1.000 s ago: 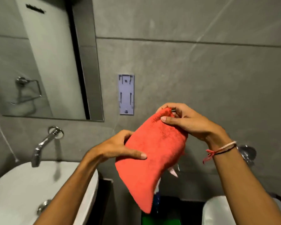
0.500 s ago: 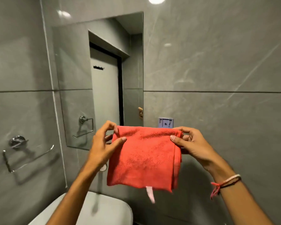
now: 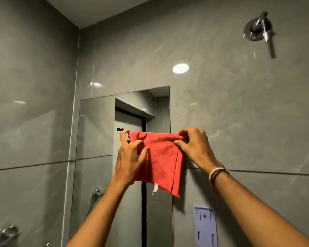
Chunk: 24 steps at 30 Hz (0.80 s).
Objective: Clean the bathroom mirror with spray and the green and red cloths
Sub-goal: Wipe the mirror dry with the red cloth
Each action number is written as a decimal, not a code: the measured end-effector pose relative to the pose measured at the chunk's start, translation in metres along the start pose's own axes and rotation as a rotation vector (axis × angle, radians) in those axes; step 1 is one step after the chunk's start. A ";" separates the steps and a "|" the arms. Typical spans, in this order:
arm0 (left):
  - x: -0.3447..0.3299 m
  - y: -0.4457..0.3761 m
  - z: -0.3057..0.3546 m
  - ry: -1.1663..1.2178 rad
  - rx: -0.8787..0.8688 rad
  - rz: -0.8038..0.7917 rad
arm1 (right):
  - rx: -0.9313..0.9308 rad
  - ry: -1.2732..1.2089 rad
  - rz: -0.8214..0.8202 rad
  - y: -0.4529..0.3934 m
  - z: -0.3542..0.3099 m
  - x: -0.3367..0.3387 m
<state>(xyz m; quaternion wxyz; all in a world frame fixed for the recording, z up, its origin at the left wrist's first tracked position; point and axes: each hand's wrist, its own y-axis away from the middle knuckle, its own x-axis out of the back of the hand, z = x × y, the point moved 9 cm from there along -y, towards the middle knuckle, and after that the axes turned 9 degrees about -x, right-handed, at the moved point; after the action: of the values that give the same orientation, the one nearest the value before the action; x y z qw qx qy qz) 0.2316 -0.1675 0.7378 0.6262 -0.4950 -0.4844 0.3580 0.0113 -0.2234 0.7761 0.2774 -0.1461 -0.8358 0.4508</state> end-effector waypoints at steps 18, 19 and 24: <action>-0.108 -0.026 0.040 -0.110 -0.100 0.166 | 0.364 -0.055 0.512 0.009 0.028 0.036; -0.100 -0.052 0.039 -0.091 -0.083 0.194 | 0.368 -0.017 0.527 0.005 0.024 0.038; -0.072 -0.156 0.020 -0.048 -0.034 0.240 | 0.361 0.167 0.536 -0.023 -0.001 0.036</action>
<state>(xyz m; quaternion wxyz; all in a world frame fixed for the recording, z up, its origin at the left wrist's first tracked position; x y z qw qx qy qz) 0.1883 -0.2682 0.8708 0.5587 -0.5509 -0.4427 0.4340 -0.0168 -0.2180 0.8075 0.2379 -0.3458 -0.6485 0.6350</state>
